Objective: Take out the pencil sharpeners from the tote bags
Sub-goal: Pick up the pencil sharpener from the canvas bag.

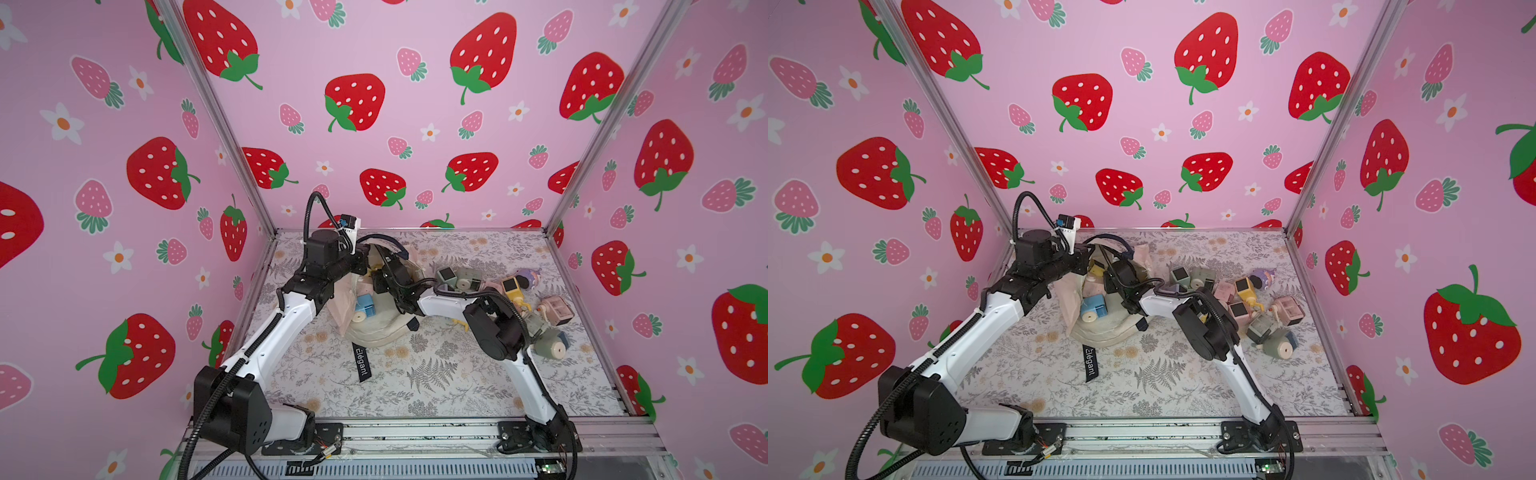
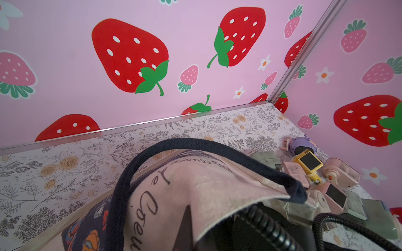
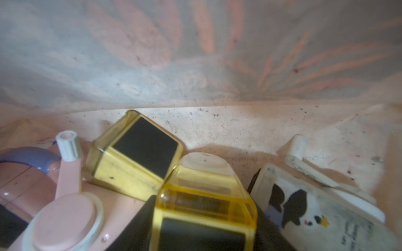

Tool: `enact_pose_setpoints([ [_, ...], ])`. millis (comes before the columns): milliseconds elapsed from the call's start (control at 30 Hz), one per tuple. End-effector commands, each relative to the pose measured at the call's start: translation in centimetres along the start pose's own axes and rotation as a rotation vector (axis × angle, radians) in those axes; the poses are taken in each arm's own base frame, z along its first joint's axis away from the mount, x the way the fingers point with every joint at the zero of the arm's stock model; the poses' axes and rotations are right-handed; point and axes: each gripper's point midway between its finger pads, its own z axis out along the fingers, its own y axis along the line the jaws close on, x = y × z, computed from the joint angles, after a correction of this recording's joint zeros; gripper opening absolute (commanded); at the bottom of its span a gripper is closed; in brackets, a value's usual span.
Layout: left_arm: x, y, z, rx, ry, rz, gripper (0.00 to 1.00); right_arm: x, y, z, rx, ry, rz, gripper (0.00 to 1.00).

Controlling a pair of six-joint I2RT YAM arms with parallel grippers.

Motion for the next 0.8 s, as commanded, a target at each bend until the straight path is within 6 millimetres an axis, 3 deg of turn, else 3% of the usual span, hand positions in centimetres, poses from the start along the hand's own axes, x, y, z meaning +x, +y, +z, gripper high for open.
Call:
enact_pose_setpoints([
  [0,-4.0,-1.5,-1.3,0.054,-0.126,0.040,0.00,-0.9,0.9,-1.5,-0.063,-0.007,-0.046,0.56],
  [300,-4.0,-1.5,-1.4,0.051,-0.127,0.042,0.00,-2.7,4.5,-5.8,-0.218,-0.094,-0.195,0.52],
  [767,-3.9,-1.3,-1.5,0.038,-0.121,0.045,0.00,-1.9,8.0,-13.1,-0.383,-0.115,-0.363,0.52],
])
